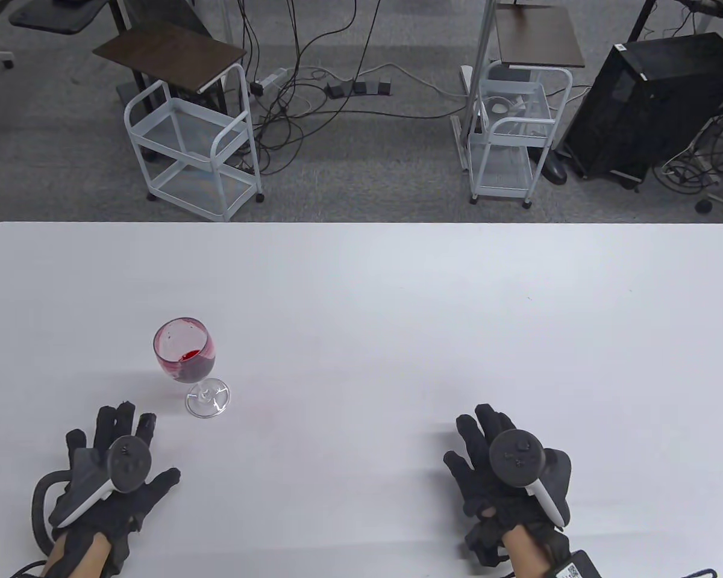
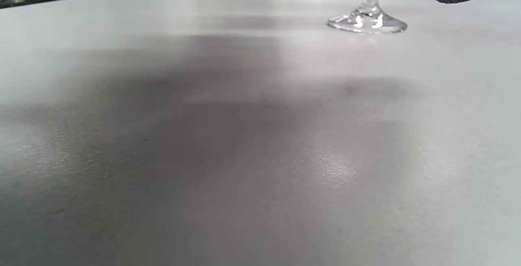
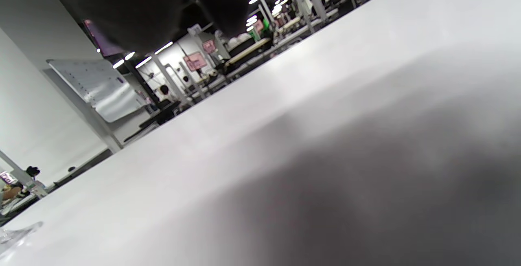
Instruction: Shake wine glass in air
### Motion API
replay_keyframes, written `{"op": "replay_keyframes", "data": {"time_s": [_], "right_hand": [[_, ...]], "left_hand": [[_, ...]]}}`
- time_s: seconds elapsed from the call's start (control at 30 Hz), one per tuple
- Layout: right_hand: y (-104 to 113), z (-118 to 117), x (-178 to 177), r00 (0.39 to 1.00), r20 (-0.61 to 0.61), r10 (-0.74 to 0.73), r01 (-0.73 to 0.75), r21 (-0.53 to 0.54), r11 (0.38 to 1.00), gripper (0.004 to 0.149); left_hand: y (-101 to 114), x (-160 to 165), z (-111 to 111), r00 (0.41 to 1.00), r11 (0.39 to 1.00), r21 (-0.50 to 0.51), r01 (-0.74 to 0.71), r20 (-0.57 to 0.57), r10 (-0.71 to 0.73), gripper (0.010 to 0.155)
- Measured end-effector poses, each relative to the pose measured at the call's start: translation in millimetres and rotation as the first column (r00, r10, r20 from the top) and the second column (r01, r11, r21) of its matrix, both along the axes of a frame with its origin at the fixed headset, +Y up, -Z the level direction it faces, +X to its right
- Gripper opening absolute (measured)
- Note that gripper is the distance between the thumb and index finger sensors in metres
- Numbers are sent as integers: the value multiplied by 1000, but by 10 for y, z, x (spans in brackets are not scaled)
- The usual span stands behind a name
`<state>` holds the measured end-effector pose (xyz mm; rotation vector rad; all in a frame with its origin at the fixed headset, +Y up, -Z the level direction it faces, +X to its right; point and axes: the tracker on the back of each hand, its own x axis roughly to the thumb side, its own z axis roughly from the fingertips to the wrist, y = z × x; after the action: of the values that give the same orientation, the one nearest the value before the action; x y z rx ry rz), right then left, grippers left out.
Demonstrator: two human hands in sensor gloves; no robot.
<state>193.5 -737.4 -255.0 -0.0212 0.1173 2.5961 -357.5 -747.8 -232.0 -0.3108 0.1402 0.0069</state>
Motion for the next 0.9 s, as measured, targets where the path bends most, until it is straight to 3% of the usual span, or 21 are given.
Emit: {"op": "replay_keyframes", "data": {"time_s": [0.9], "right_hand": [[5, 17, 12, 1000, 17, 14, -14, 19, 1000, 68]], "left_hand": [[12, -7, -13, 1000, 1000, -10, -8, -18, 7, 96]]}}
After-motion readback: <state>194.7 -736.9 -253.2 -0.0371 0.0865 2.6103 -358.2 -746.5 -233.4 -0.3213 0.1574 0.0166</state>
